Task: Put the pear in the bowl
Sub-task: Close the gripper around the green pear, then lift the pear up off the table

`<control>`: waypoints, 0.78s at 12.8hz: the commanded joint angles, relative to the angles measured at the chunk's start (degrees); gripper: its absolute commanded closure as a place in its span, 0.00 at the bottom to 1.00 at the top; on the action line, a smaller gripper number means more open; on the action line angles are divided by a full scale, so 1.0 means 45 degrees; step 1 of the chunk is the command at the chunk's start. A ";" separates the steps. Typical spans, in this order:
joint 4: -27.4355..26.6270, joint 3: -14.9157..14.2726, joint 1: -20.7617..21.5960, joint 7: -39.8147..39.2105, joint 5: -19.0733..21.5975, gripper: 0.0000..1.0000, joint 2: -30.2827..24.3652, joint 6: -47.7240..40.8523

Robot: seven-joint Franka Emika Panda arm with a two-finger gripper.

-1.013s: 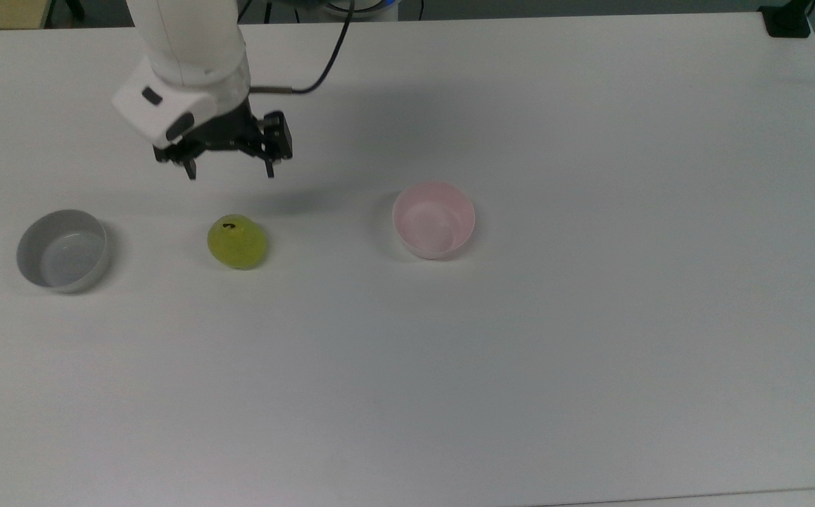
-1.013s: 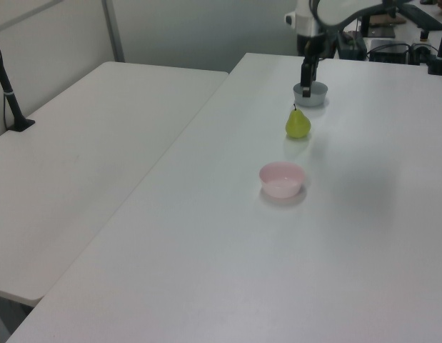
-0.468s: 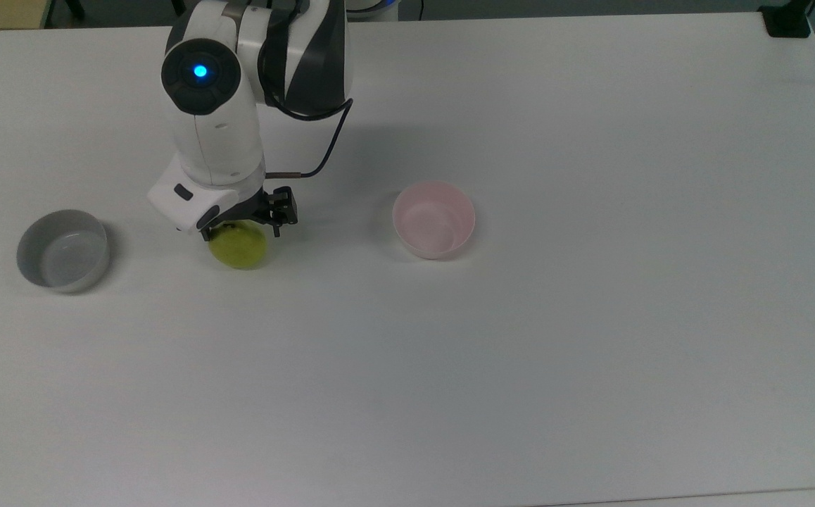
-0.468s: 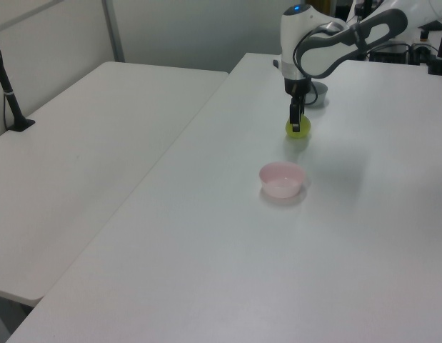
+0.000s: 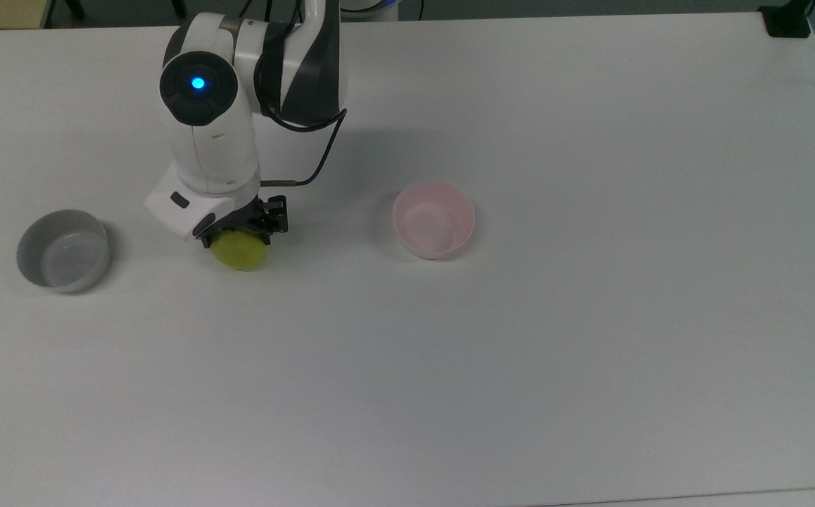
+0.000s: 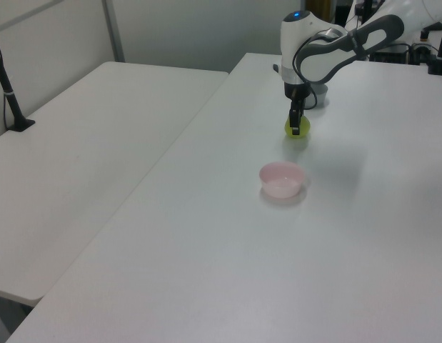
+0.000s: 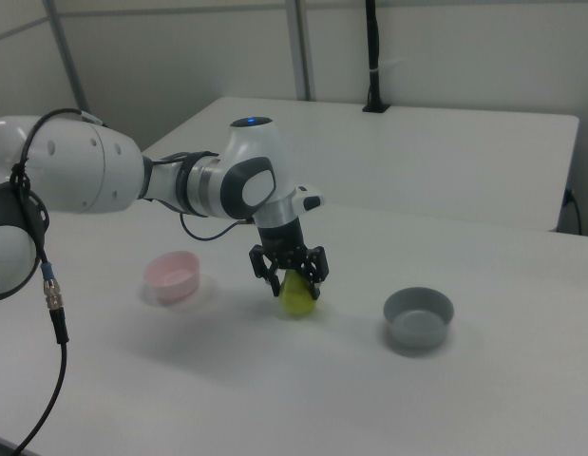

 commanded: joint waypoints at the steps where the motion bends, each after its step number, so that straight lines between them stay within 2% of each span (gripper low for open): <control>1: -0.0263 -0.0047 0.0055 -0.0155 -0.0213 0.43 -0.0164 0.0331; 4: -0.0204 -0.0047 0.0056 0.0292 -0.0174 0.44 -0.0670 -0.0019; 6: 0.0087 -0.0047 0.0056 0.0490 -0.0154 0.45 -0.1274 -0.1109; 10: 0.1551 -0.0067 0.0056 0.0490 0.0002 0.45 -0.1883 -0.3473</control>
